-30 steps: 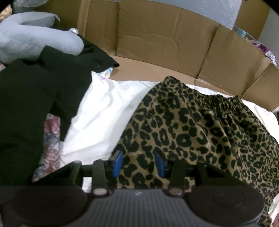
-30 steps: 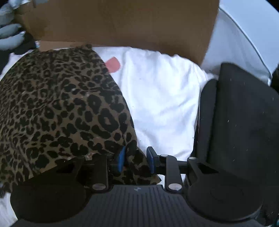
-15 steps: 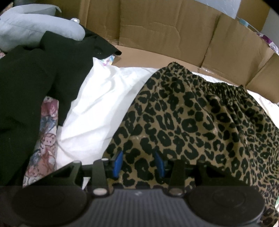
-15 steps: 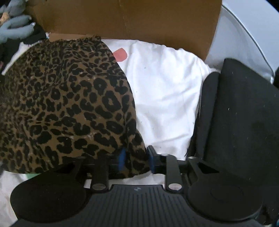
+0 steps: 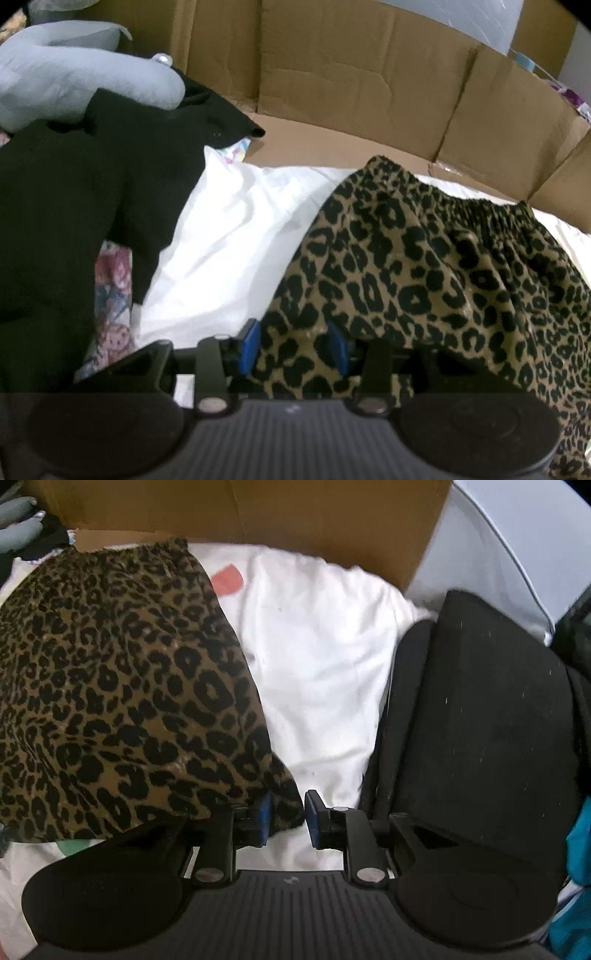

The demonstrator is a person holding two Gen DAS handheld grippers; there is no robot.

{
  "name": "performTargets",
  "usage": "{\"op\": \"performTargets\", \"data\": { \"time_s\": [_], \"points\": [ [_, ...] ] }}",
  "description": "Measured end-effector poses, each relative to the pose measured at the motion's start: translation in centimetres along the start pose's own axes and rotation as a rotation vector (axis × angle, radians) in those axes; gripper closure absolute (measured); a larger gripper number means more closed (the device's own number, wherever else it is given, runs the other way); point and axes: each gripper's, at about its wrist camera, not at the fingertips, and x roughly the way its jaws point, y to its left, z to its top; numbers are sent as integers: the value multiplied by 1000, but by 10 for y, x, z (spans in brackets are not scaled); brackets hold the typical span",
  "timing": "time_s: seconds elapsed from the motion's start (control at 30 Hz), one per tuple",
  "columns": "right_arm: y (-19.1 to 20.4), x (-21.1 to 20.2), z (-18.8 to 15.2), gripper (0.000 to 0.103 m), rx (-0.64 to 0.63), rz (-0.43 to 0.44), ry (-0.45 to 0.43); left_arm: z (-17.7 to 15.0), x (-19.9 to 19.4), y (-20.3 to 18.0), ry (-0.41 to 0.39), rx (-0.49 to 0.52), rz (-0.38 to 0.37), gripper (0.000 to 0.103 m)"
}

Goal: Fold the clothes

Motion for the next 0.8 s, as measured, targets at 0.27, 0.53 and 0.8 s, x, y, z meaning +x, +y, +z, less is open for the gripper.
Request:
{"op": "performTargets", "data": {
  "time_s": [0.27, 0.53, 0.8],
  "points": [
    [8, -2, 36, 68, 30, 53, -107, 19, 12, -1, -21, -6, -2, 59],
    [29, 32, 74, 67, -5, 93, -126, 36, 34, -7, -29, 12, -5, 59],
    [48, 70, 102, 61, -22, 125, -130, 43, 53, -7, -16, 5, -5, 59]
  ]
}}
